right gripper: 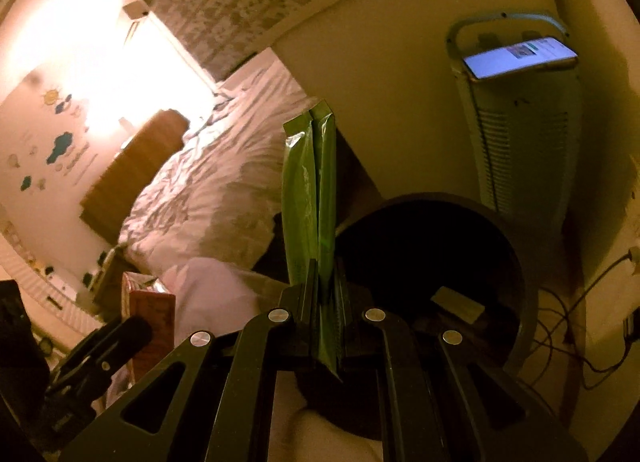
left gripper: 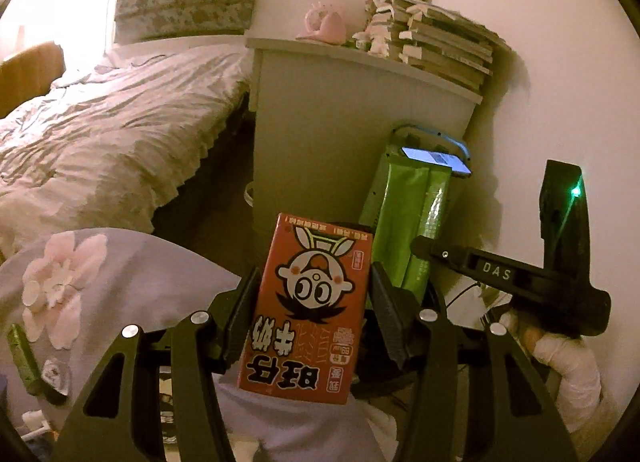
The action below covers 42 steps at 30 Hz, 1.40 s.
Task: Collect trash
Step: 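Carry both items over the black bin and open both tools to drop them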
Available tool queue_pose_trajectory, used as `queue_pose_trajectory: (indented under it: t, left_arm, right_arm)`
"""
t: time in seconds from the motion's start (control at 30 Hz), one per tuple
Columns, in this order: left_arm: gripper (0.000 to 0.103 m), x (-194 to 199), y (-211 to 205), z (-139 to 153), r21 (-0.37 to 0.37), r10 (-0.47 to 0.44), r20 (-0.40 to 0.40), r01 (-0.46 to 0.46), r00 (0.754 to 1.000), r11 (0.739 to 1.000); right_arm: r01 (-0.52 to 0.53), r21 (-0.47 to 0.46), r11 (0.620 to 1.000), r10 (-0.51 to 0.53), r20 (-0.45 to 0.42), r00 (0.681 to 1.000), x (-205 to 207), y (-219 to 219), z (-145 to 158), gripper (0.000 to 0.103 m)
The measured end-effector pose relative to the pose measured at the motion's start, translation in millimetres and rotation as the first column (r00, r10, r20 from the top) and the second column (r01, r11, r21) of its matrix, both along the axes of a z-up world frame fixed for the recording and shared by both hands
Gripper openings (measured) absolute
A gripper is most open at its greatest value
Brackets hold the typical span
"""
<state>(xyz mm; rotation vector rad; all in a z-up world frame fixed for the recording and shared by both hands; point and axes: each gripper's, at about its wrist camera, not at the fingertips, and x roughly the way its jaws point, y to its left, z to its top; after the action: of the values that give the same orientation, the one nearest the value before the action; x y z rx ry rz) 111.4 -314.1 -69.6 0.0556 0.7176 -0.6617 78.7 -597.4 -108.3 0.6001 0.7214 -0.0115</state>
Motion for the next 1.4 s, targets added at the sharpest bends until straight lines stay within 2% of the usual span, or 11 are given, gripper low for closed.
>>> queue_pose_trajectory:
  t: [0.43,0.83,0.9,0.93,0.97,1.0,1.27,1.4]
  left_arm:
    - [0.054,7.5,-23.8,-13.9,0.021,-0.034,-0.034,0.035,0.999,0.999]
    - [0.056,7.2,-47.4,-14.9,0.046,-0.070,-0.039,0.072,0.997,0.996]
    - [0.057,4.9,-49.9,-12.4,0.056,-0.072,-0.022,0.073,0.997,0.996]
    - [0.059,3.4,-49.9,-11.8,0.059,-0.074,-0.019,0.075,0.997,0.995]
    - [0.068,1.9,-49.9,-10.2,0.061,-0.074,-0.011,0.075,0.997,0.995]
    - [0.076,0.9,-50.2,-7.7,0.062,-0.071,0.000,0.071,0.997,0.996]
    - [0.077,-11.9,-43.8,9.6,0.057,-0.064,0.049,0.061,0.997,0.996]
    - [0.089,-20.0,-32.3,18.2,0.050,-0.044,0.075,0.040,0.996,0.998]
  right_arm:
    - [0.029,0.006,1.000,-0.029,-0.051,0.998,1.2,-11.1,-22.8,0.008]
    - [0.080,0.037,0.996,-0.077,-0.091,0.993,-1.8,-29.4,-35.3,0.008]
    - [0.091,0.049,0.995,-0.086,-0.099,0.991,-3.0,-33.0,-37.2,0.021]
    - [0.105,0.058,0.993,-0.099,-0.098,0.990,-5.2,-35.1,-37.2,0.040]
    - [0.120,0.069,0.990,-0.114,-0.093,0.989,-7.8,-37.6,-36.5,0.055]
    - [0.134,0.081,0.988,-0.127,-0.083,0.988,-10.5,-39.5,-35.2,0.059]
    - [0.121,0.066,0.990,-0.117,-0.059,0.991,-13.0,-32.6,-23.3,0.060]
    - [0.090,0.062,0.994,-0.087,-0.050,0.995,-11.2,-20.8,-18.6,0.060]
